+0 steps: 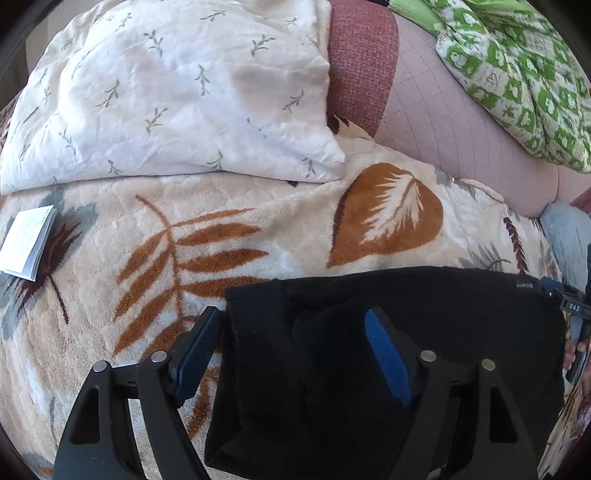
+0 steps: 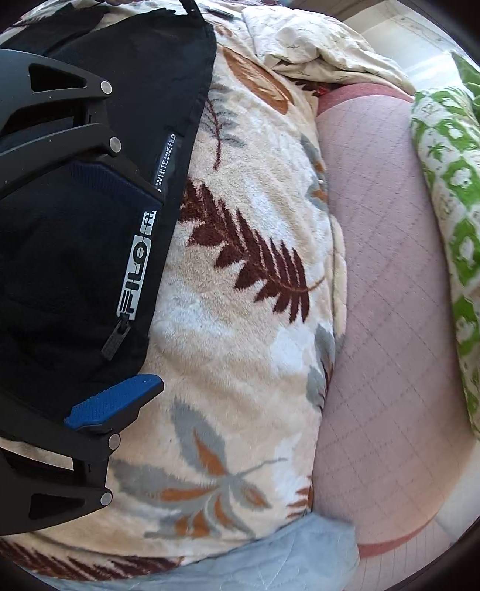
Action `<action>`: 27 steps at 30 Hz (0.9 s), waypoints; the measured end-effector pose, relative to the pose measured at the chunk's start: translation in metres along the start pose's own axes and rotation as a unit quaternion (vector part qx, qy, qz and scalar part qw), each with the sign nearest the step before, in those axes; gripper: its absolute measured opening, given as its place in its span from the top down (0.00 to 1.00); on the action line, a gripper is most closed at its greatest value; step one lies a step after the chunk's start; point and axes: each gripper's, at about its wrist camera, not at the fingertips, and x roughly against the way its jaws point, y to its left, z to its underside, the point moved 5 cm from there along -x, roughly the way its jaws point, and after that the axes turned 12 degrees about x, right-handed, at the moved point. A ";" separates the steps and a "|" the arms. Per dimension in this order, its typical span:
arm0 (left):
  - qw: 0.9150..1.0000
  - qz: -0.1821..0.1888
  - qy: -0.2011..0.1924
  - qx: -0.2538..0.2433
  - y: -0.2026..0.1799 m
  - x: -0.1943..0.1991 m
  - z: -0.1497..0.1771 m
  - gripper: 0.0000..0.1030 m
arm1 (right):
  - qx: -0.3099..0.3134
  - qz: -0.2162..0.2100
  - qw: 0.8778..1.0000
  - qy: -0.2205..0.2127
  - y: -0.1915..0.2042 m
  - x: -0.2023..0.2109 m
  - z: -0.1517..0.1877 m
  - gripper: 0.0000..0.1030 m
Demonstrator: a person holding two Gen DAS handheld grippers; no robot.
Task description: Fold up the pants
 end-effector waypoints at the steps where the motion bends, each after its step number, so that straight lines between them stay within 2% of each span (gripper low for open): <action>1: 1.000 -0.019 -0.005 -0.016 -0.003 -0.001 0.002 0.48 | 0.006 -0.003 1.000 0.004 0.001 -0.004 0.001 0.10; 2: 0.999 -0.034 -0.011 -0.031 -0.005 -0.001 0.005 0.71 | 0.012 -0.006 1.000 0.005 0.003 -0.006 0.001 0.09; 3: 0.999 -0.031 -0.011 -0.040 -0.007 -0.001 0.007 0.75 | 0.019 -0.008 1.000 0.004 0.004 -0.008 0.001 0.09; 4: 0.999 -0.024 -0.012 -0.044 -0.009 0.001 0.008 0.83 | 0.024 -0.011 1.000 0.004 0.006 -0.008 0.001 0.09; 5: 0.999 -0.017 -0.010 -0.046 -0.010 0.001 0.008 0.84 | 0.029 -0.015 0.999 0.004 0.007 -0.009 0.001 0.09; 8: 0.998 -0.029 -0.019 -0.058 -0.014 0.002 0.010 0.85 | 0.043 -0.022 0.999 0.000 0.011 -0.006 0.003 0.17; 10: 0.997 -0.034 -0.024 -0.061 -0.015 0.003 0.009 0.85 | 0.055 -0.023 0.998 -0.004 0.014 -0.003 0.006 0.28; 12: 0.997 -0.035 -0.030 -0.060 -0.019 0.006 0.007 0.86 | 0.050 -0.035 0.998 -0.010 0.013 0.001 0.008 0.47; 15: 0.997 -0.036 -0.043 -0.057 -0.022 0.017 0.006 0.86 | 0.050 -0.047 0.998 -0.016 0.019 0.009 0.007 0.66; 20: 0.995 -0.031 -0.063 -0.069 -0.031 0.045 0.008 0.86 | 0.044 -0.033 0.998 -0.035 0.029 0.025 0.005 0.73; 27: 0.990 -0.010 -0.108 -0.089 -0.047 0.113 0.029 0.86 | 0.039 -0.014 0.996 -0.076 0.043 0.079 0.014 0.75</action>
